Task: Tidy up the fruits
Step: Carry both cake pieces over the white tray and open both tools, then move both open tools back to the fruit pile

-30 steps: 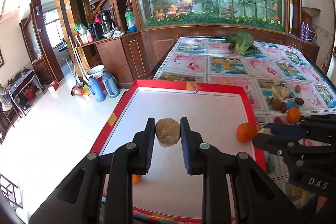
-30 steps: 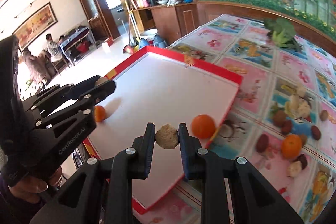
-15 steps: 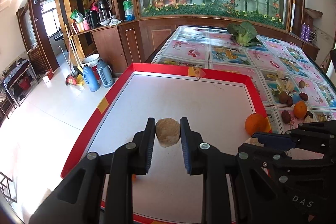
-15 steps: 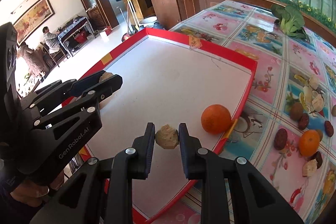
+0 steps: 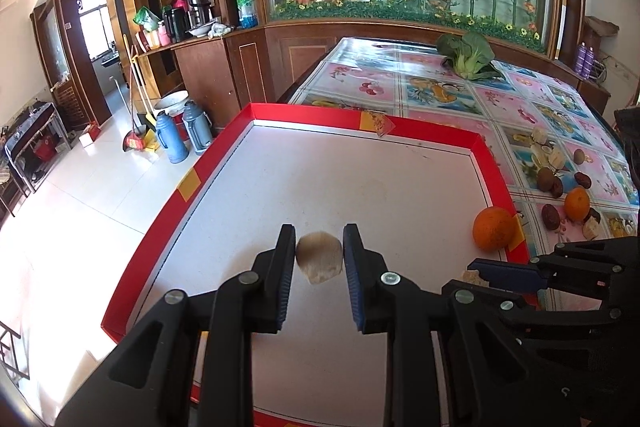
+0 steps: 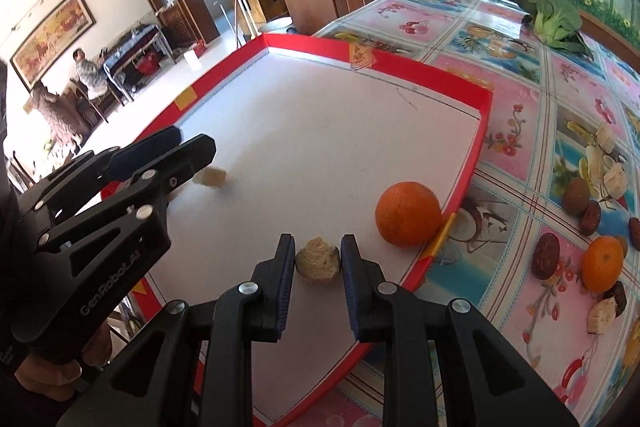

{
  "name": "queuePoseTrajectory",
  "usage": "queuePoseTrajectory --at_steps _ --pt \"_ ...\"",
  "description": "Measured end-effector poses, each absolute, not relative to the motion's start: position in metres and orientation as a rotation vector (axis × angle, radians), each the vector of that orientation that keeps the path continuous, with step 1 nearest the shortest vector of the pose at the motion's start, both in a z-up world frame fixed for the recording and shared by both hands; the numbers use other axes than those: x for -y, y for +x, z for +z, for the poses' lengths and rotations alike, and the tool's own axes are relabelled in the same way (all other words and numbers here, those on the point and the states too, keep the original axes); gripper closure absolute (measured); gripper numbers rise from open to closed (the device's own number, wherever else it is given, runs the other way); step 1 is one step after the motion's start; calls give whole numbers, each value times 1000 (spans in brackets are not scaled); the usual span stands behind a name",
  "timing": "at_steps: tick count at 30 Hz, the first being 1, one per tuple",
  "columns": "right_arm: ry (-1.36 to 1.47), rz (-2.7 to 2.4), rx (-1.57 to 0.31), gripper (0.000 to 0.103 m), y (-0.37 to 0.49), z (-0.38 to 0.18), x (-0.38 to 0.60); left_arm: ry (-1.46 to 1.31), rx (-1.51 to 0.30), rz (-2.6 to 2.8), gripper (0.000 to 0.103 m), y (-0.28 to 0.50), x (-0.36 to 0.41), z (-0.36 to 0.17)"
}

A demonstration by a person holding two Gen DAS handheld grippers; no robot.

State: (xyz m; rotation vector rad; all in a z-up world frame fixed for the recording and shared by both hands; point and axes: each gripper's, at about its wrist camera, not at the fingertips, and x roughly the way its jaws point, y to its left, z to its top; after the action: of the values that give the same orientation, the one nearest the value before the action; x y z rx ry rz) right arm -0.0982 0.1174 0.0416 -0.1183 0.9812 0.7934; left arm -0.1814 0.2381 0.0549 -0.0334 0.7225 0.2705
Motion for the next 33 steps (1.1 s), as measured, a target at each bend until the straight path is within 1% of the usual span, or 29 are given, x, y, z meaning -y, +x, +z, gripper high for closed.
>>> queuePoseTrajectory --at_steps 1,2,3,4,5,10,15,18,20,22,28,30,32,33 --pt "-103 790 -974 77 -98 44 -113 -29 -716 273 71 -183 -237 57" --pt "-94 789 -966 76 -98 46 -109 -23 -708 279 61 -184 -236 60" --pt "-83 787 -953 76 -99 49 -104 -16 -698 293 47 -186 -235 63" --pt "-73 780 -939 76 -100 53 -98 -11 -686 302 42 -188 -234 66" --pt "-63 770 -927 76 -100 56 -93 -5 -666 310 39 -191 -233 71" --pt "-25 727 -881 75 -100 70 -69 28 -605 318 38 -202 -222 95" --pt "8 692 -844 75 -103 85 -46 55 -556 300 30 -210 -204 116" --pt "22 674 -822 75 -107 92 -32 67 -529 287 29 -215 -193 127" --pt "36 665 -805 75 -110 98 -23 77 -519 281 27 -216 -185 132" --pt "48 657 -793 71 -111 103 -14 87 -512 275 27 -218 -179 135" --pt "57 623 -745 70 -120 114 15 107 -508 257 26 -221 -160 140" --pt "51 585 -716 70 -123 119 36 102 -518 238 16 -220 -155 140" --pt "40 528 -685 64 -127 123 60 76 -536 194 14 -222 -150 136" --pt "38 493 -671 57 -129 123 76 67 -550 161 14 -223 -147 133"
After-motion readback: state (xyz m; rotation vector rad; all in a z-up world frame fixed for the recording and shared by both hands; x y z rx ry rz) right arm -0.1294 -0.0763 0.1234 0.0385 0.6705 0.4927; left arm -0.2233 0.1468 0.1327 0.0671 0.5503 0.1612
